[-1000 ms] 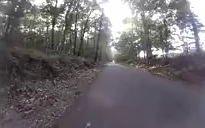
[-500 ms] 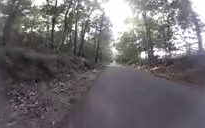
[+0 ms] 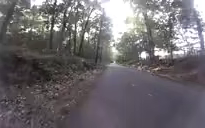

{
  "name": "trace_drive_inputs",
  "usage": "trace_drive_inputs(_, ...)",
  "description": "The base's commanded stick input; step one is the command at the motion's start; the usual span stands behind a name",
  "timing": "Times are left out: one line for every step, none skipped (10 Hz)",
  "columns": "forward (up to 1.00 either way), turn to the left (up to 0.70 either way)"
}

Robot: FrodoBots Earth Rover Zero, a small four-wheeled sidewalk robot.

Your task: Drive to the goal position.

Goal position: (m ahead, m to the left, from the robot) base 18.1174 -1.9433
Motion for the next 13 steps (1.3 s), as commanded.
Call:
trace_drive_inputs(0.7, -0.01)
trace_drive_inputs(0.7, -0.01)
trace_drive_inputs(0.7, -0.01)
trace_drive_inputs(0.7, -0.01)
trace_drive_inputs(0.7, -0.01)
trace_drive_inputs(0.7, -0.01)
trace_drive_inputs(0.7, -0.04)
trace_drive_inputs(0.7, -0.16)
trace_drive_inputs(0.7, -0.28)
trace_drive_inputs(0.7, -0.36)
trace_drive_inputs(0.7, -0.3)
trace_drive_inputs(0.7, -0.21)
trace_drive_inputs(0.7, -0.14)
